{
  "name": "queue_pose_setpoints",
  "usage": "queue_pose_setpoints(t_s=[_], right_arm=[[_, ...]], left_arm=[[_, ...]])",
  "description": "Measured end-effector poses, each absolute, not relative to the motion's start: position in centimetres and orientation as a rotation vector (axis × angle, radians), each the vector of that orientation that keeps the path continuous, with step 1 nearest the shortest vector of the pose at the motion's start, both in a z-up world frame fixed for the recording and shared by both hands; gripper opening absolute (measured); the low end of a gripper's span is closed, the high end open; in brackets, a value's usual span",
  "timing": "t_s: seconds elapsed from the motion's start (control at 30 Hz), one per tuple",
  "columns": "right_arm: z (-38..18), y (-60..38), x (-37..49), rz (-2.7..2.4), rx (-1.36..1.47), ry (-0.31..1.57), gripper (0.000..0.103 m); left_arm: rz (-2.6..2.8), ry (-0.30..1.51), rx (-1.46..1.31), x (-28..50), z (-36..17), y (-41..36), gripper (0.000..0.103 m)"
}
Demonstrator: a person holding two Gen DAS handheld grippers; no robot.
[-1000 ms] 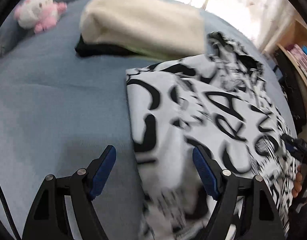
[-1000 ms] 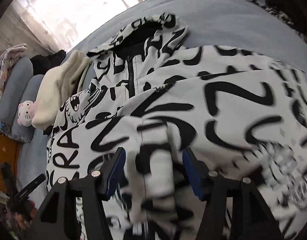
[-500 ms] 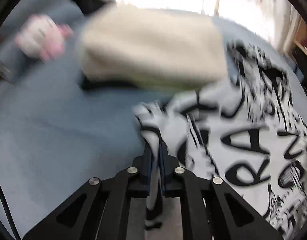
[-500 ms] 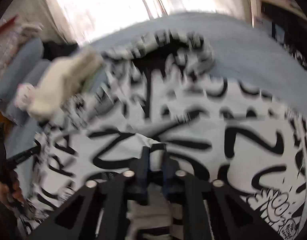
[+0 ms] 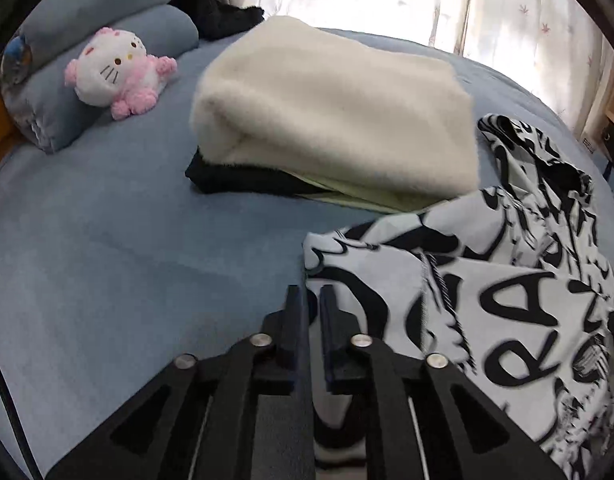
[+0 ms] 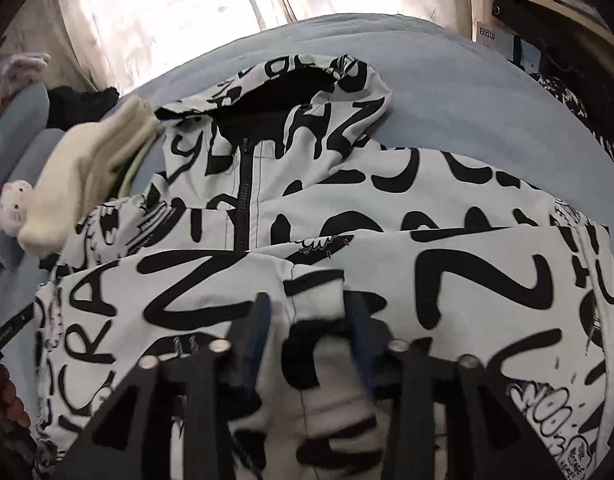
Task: Fold large clothes
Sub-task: 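Release the sleeve and press the folded side flat with the left gripper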
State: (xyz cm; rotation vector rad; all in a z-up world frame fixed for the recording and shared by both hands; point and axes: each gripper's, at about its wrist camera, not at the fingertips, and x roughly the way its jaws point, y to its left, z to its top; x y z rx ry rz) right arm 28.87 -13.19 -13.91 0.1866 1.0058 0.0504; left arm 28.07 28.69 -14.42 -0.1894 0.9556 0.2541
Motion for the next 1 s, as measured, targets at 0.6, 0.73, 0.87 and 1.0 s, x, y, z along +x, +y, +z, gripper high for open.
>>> queue_pose_setpoints(t_s=[0.6,0.73,0.87,1.0], right_arm=[[-13.8,-14.6,21.8,0.089,0.257,1.059,0.042],[-13.1,-14.1,21.3,0.104,0.244,1.034,0.042],[-13.5,-13.6,21.4,0.071,0.201,1.04,0.042],[-14.1,-14.0,22.0,0.052,0.239,1.046,0.042]], left_arm=[[-0.205,1.166,-0.302,10.9,-15.5,21.1,0.05],[-0.255,1.145,-0.358,8.9,-15.1,21.9,0.05],[-0.229,1.175,-0.315,9.7,-16.2,21.5,0.05],[-0.187,1.134,-0.263,11.7,-16.4,20.7,0.05]])
